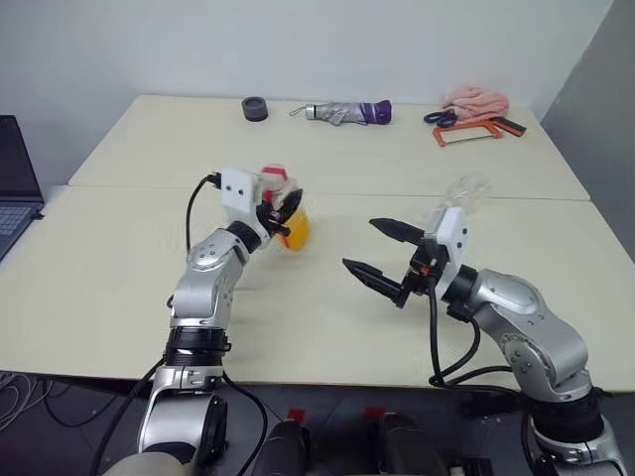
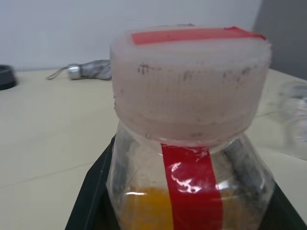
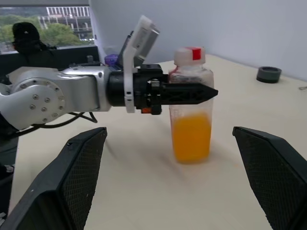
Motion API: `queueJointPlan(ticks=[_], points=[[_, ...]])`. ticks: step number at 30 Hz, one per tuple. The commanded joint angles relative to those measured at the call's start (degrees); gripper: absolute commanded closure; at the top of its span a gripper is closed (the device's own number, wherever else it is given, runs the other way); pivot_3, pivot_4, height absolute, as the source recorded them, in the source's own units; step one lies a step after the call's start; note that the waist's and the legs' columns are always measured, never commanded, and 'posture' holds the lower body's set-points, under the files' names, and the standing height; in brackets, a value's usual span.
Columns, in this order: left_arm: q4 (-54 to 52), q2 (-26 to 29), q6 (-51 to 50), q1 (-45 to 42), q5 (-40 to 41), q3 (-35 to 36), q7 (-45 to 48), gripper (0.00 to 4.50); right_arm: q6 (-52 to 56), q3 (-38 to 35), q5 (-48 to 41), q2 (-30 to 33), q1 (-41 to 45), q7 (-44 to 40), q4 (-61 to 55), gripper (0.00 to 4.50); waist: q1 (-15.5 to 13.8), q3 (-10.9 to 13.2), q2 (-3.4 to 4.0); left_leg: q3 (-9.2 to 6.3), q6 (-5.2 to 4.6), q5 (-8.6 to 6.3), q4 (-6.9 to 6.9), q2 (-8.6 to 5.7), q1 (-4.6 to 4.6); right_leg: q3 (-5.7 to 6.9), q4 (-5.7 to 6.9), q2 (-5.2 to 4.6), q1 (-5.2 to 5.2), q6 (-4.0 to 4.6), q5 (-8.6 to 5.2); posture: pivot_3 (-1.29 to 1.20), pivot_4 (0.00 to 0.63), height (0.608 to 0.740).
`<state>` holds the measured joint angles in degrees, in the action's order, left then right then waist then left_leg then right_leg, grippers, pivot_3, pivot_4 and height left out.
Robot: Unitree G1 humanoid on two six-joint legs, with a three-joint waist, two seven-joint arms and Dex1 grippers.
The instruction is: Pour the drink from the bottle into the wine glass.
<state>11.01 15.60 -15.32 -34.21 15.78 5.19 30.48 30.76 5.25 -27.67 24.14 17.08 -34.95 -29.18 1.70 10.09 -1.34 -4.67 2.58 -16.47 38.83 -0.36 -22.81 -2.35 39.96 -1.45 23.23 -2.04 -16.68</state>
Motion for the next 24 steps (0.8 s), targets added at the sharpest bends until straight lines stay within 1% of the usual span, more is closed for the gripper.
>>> queueJointPlan(ticks=[1,6,8,11,13,16,19,24], points=[[-0.56,0.61,2.53,-2.69,1.76,-1.81,6.18,2.71,-0.49,-2.44,-0.21,1.8,-1.77,0.21,-3.98,0.0,0.0,0.0,0.0,-0.01,0.0,0.0,0.0,-0.01,0.0,0.01,0.0,0.01,0.0,0.0,0.0,0.0,0.15,0.74],[1.59,0.08,3.66,-4.51,3.17,-6.14,17.58,2.71,1.53,-6.72,-2.59,5.31,-5.67,0.63,-7.61,0.0,-0.01,0.0,0.0,0.01,-0.02,-0.01,0.0,-0.04,0.0,-0.01,-0.01,0.03,-0.02,0.0,0.0,0.0,0.15,0.74],[2.8,-0.34,3.73,-5.55,4.22,-8.14,23.25,2.71,4.06,-8.65,-5.51,6.5,-6.34,1.11,-10.78,0.0,0.02,0.0,0.0,0.02,-0.02,-0.01,0.0,-0.05,0.0,-0.01,-0.01,0.05,-0.02,0.0,0.0,0.0,0.15,0.74],[4.95,-1.12,3.79,-7.48,5.35,-10.41,30.69,2.71,7.19,-9.91,-8.8,6.6,-5.13,3.52,-14.12,0.0,0.16,0.01,0.01,0.02,-0.03,-0.02,-0.01,-0.06,0.0,0.0,-0.01,0.14,-0.02,0.0,0.0,0.0,0.15,0.74],[6.62,-1.53,4.18,-8.85,5.6,-11.67,34.73,2.71,8.9,-10.01,-10.61,5.33,-2.78,6.34,-15.18,0.0,0.24,0.01,0.01,0.03,-0.03,-0.02,-0.01,-0.06,0.01,-0.01,-0.02,0.17,-0.02,0.0,0.0,0.0,0.15,0.74],[9.53,-1.98,6.38,-10.65,4.5,-13.24,38.91,2.71,11.34,-9.87,-12.77,3.62,0.74,10.04,-15.59,0.0,0.24,0.01,0.01,0.03,-0.03,-0.02,0.0,-0.05,0.02,-0.02,-0.01,0.22,-0.02,0.0,-0.01,0.0,0.15,0.74],[12.77,-2.9,8.88,-12.59,3.42,-14.21,41.17,2.71,13.39,-8.5,-13.56,2.53,3.74,12.61,-15.06,0.0,0.16,0.01,0.01,0.02,-0.03,-0.02,0.0,-0.05,0.02,-0.01,-0.01,0.2,-0.02,0.0,-0.01,0.0,0.15,0.74],[16.21,-4.03,11.66,-14.35,2.23,-14.56,42.99,2.71,13.16,-5.43,-10.65,1.99,5.95,13.76,-13.34,0.0,0.13,0.01,0.01,0.0,-0.04,-0.02,0.0,-0.06,-0.02,0.0,-0.03,0.17,-0.02,0.0,-0.01,0.0,0.15,0.74]])
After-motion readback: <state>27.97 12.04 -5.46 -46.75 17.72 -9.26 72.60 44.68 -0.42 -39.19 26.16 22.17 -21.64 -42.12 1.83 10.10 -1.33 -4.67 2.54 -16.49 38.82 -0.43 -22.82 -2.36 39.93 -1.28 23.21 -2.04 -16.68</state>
